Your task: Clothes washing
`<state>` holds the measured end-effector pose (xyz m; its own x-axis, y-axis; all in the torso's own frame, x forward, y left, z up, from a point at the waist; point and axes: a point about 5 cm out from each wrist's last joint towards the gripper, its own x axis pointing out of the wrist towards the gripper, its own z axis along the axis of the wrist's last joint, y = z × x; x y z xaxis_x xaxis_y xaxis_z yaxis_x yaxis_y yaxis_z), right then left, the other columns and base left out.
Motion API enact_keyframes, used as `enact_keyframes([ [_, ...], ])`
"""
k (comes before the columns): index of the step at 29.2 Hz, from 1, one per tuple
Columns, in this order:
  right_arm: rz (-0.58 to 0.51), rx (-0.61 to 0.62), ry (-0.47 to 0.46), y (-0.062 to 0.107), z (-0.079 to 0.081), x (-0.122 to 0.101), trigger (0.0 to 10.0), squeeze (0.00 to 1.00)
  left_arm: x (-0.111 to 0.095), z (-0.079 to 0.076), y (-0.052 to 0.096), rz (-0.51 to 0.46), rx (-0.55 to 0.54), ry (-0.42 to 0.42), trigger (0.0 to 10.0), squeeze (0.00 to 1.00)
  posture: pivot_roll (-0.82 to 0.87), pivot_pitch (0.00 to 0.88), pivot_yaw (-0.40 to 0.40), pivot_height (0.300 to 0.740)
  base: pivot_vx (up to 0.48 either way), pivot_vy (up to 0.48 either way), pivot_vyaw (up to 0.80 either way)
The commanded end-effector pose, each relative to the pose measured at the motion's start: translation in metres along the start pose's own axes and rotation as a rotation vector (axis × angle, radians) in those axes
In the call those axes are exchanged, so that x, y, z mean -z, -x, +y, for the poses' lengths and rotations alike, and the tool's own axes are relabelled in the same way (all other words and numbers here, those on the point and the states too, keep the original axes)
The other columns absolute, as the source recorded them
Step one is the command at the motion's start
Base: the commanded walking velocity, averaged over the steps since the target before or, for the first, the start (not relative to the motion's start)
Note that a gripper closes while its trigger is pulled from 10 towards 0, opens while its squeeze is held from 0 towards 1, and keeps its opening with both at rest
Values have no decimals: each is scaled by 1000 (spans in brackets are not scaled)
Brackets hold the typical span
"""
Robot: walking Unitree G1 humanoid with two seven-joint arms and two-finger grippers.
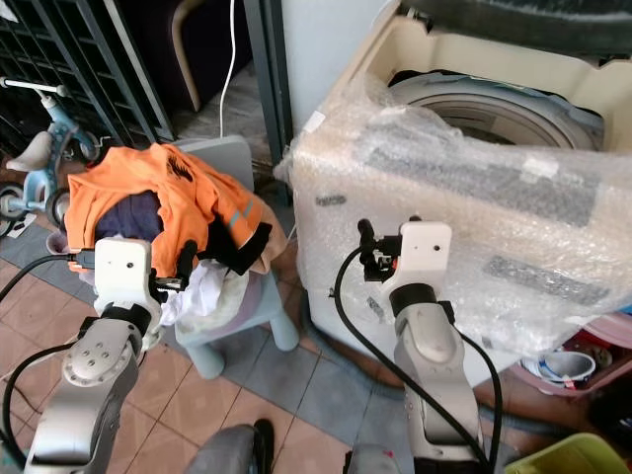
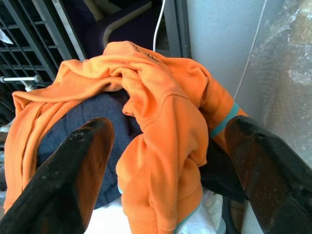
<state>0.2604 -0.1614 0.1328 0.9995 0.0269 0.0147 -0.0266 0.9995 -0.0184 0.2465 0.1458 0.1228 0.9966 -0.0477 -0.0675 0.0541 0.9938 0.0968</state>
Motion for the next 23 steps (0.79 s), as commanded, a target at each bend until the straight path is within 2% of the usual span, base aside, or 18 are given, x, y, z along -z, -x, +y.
enact_keyframes([
  [1,5,18,1,0,-2,0,10000,0,1,2,2,4,6,-9,10000,0,-10,127,44,740,0,480,0],
  [3,14,35,50,0,-2,1,10000,0,0,1,2,-3,10,-10,10000,0,-11,128,44,740,0,480,0],
  [8,29,-2,-4,1,7,4,10000,0,-1,1,2,-8,11,-9,10000,0,-11,129,43,740,0,480,0],
  [12,52,-77,51,3,17,7,10000,0,-1,1,2,-12,-7,-14,10000,0,-12,128,43,740,0,480,0],
  [14,33,-102,50,4,19,4,10000,0,-2,1,1,-32,-4,-20,10000,0,-11,127,43,740,0,480,0],
  [18,-5,-81,22,1,15,-1,10000,0,-6,1,0,-62,-29,2,10000,0,-5,124,44,740,0,87,800],
  [21,-7,-81,24,-3,14,-2,10000,0,-11,0,-4,-74,-33,-26,10000,0,3,132,48,740,0,0,794],
  [23,-23,-80,25,-6,13,-7,10000,0,-15,0,-7,-72,-7,10,10000,0,9,141,50,740,0,0,788],
])
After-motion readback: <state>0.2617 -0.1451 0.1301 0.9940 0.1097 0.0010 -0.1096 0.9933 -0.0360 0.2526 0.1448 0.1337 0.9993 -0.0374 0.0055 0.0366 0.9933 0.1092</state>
